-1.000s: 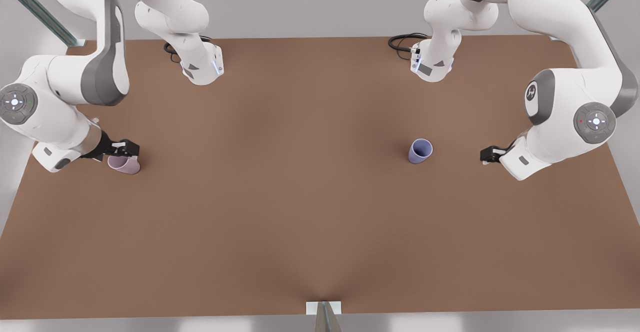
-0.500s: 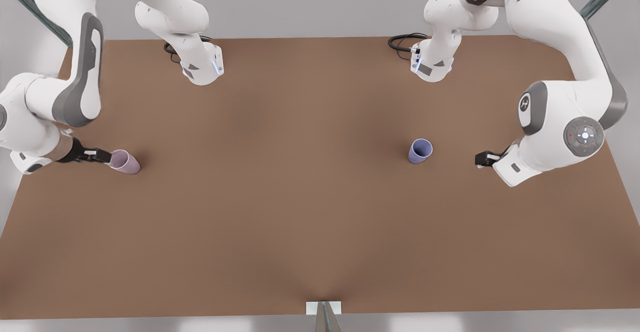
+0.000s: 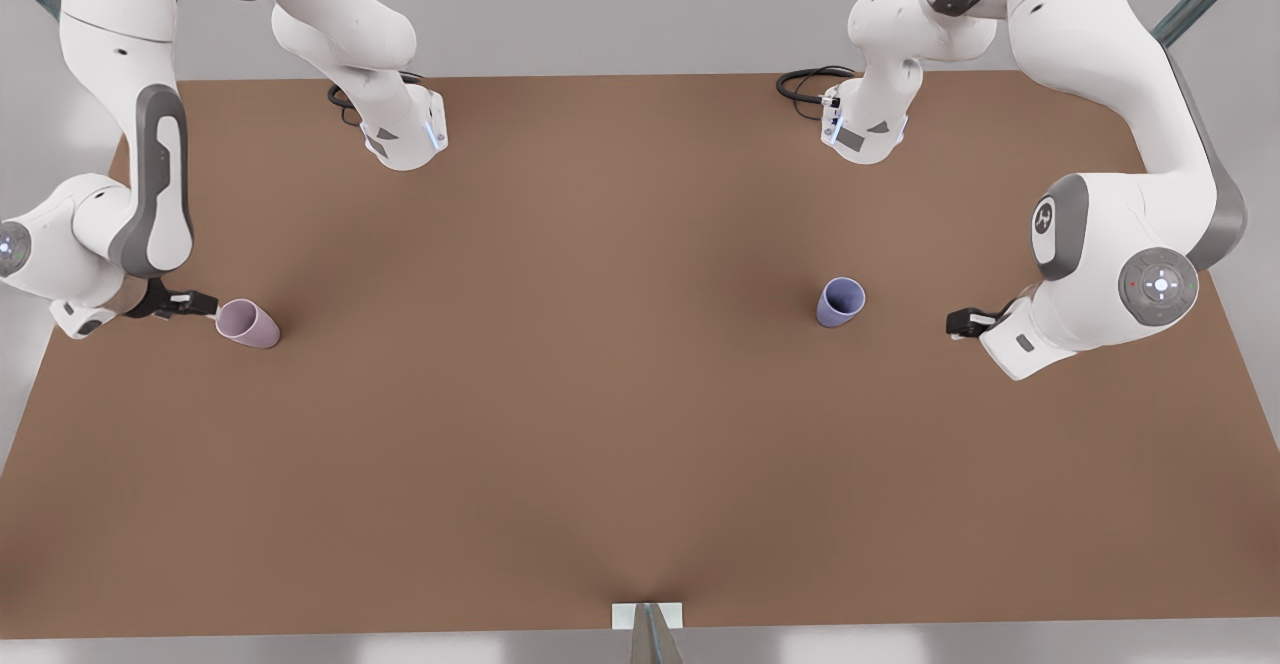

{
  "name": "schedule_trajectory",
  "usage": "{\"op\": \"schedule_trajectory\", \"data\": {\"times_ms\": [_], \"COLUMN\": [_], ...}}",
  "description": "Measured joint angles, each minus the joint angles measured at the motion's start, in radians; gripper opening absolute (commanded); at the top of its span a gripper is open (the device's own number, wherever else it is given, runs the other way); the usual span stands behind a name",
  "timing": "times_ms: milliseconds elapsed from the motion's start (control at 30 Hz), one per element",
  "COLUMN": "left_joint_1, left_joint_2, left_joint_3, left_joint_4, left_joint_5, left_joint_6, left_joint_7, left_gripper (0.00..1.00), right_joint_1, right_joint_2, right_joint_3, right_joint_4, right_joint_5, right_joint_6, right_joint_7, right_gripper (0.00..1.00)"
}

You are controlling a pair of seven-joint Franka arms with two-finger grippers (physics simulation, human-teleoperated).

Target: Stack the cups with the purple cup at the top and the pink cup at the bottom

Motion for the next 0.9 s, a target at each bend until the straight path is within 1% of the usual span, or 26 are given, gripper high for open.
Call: {"op": "schedule_trajectory", "data": {"times_ms": [167,567,600,633,700,833,900], "left_joint_1": [0.000,0.000,0.000,0.000,0.000,0.000,0.000], "left_joint_2": [0.007,0.016,0.016,0.017,0.017,0.017,0.018], "left_joint_3": [0.000,0.003,0.003,0.003,0.004,0.005,0.005], "left_joint_4": [0.000,0.000,0.000,0.000,0.000,0.000,0.000], "left_joint_5": [0.000,0.000,0.000,0.000,0.000,0.000,0.000], "left_joint_6": [0.001,0.001,0.001,0.001,0.001,0.001,0.000], "left_joint_7": [0.002,0.004,0.005,0.005,0.005,0.005,0.006], "left_gripper": [1.00,1.00,1.00,1.00,1.00,1.00,1.00], "right_joint_1": [-0.022,-0.030,-0.031,-0.030,-0.030,-0.031,-0.031], "right_joint_2": [0.040,0.097,0.099,0.101,0.103,0.108,0.110], "right_joint_3": [-0.002,-0.002,-0.002,-0.002,-0.001,-0.001,-0.001], "right_joint_4": [-0.033,-0.140,-0.146,-0.149,-0.156,-0.155,-0.156], "right_joint_5": [-0.001,0.004,0.004,0.004,0.006,0.009,0.010], "right_joint_6": [0.110,0.277,0.286,0.293,0.304,0.319,0.324], "right_joint_7": [-0.108,-0.273,-0.283,-0.292,-0.308,-0.336,-0.348], "right_gripper": [1.00,1.00,0.99,0.95,0.76,0.60,0.58]}}
